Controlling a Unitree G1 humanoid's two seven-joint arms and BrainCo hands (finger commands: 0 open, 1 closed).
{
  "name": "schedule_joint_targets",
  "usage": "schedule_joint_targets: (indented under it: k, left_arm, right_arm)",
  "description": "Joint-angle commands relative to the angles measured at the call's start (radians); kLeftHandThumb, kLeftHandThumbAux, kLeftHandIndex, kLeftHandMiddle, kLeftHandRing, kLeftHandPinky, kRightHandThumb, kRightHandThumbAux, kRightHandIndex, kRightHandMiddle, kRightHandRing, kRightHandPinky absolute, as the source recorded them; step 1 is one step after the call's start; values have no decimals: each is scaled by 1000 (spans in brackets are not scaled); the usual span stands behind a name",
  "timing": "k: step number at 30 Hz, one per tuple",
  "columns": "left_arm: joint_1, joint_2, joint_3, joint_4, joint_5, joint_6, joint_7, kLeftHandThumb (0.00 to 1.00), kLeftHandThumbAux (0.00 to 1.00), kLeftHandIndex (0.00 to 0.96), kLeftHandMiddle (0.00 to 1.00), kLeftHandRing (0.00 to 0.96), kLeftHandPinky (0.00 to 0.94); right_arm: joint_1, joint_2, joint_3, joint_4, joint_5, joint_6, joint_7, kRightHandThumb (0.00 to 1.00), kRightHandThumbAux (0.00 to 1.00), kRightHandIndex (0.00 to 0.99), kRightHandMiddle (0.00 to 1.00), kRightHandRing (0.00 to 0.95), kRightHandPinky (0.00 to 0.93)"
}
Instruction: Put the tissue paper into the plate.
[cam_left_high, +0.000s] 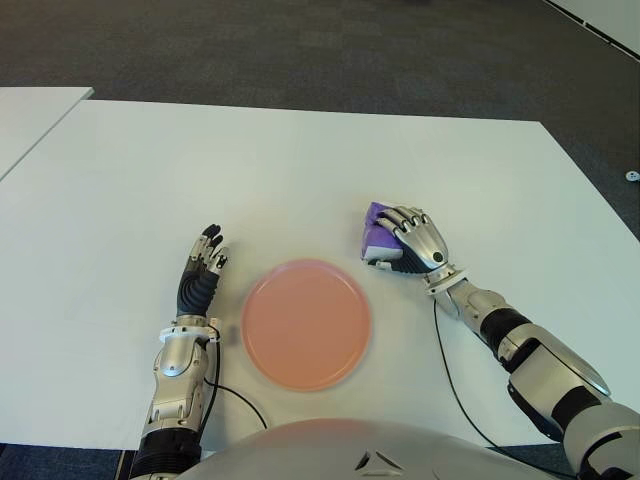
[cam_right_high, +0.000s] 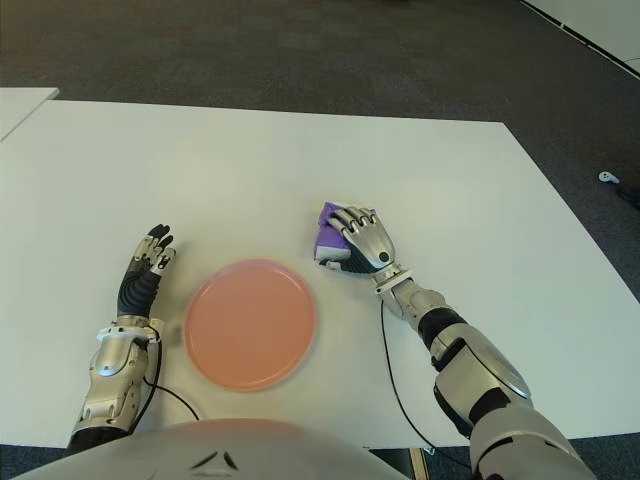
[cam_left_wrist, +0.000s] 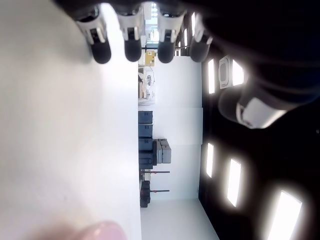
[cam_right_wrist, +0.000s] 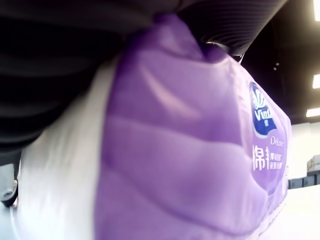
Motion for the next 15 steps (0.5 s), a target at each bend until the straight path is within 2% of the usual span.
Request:
schedule_joint_targets:
  k: [1,15]
  left_arm:
    - [19,-11,-4,14,1,37,14,0,456,0,0,0,0]
    - [22,-18,-8,6,9,39,28,0,460,0,0,0,0]
  right_arm:
    - [136,11,105,49,-93,-21,95,743,709,440,865,871,882]
    - [132,2,99,23,-73,-50,57,742,709,440,869,879,881]
